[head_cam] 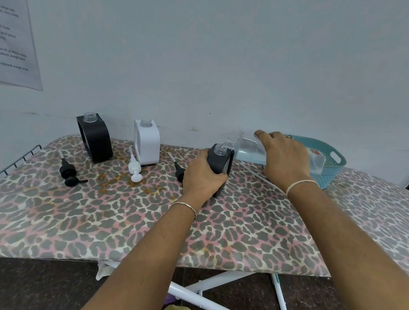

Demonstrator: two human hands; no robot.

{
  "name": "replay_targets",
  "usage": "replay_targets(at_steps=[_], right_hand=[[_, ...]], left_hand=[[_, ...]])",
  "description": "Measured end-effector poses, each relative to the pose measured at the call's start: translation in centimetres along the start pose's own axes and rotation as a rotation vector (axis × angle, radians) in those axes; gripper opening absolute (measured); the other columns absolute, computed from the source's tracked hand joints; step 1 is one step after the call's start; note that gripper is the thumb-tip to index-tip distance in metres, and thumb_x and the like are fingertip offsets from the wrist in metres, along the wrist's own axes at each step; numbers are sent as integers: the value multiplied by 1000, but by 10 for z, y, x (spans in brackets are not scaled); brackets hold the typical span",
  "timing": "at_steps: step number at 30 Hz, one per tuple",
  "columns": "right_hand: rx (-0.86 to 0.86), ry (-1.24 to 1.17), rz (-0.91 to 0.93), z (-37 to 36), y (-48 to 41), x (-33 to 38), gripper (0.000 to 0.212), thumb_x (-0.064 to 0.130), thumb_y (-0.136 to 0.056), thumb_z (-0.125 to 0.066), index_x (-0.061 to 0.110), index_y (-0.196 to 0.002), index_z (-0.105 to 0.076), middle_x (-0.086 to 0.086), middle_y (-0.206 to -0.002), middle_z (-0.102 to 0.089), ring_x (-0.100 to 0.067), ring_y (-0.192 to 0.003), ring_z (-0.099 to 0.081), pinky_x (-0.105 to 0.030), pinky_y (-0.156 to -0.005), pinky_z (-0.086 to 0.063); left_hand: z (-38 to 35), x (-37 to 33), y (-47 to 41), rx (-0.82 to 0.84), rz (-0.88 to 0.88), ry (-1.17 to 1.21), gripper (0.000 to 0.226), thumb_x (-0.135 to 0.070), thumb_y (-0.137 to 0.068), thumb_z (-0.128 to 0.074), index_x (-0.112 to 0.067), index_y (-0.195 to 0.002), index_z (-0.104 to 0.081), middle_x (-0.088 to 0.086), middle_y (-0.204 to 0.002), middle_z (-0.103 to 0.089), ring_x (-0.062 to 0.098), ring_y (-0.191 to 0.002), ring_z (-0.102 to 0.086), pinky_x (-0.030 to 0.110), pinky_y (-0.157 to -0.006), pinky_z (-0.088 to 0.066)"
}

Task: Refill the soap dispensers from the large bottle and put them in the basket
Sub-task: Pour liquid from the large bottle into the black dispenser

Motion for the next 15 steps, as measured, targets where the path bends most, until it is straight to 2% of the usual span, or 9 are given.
replay_targets(at_steps=[5, 9, 15], right_hand=[[5, 7, 1, 1, 0, 0, 72, 4, -76, -65, 24, -140, -37, -7, -112, -62, -28, -94, -61, -37, -76, -52], [10, 7, 3, 0, 0, 0, 72, 4, -76, -65, 23, -139, -38, -7, -111, -62, -28, -94, -62, -37, -76, -53], [13, 8, 9, 2, 0, 2, 71, 6, -77, -67, 23, -139, -38, -8, -112, -62, -29, -96, -62, -37, -76, -52]], left_hand=[[0, 0, 1, -3, 3, 3, 57, -21, -71, -76, -20, -123, -53, -3, -110, -64, 16, -95, -59, 25, -73, -45], [0, 0, 1, -3, 5, 6, 55, -21, -71, -75, -20, -122, -54, -3, -109, -64, 12, -88, -53, 25, -73, -43], [0, 1, 0, 7, 13, 11, 55, -22, -70, -75, -21, -121, -53, -4, -107, -64, 15, -92, -57, 25, -71, -43]])
Point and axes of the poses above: each hand's wrist, its own y-axis away from the middle knuckle, its own z-axis out of the back of the hand, x = y × z, the point moved 8 cm from there along -y, towards the middle knuckle
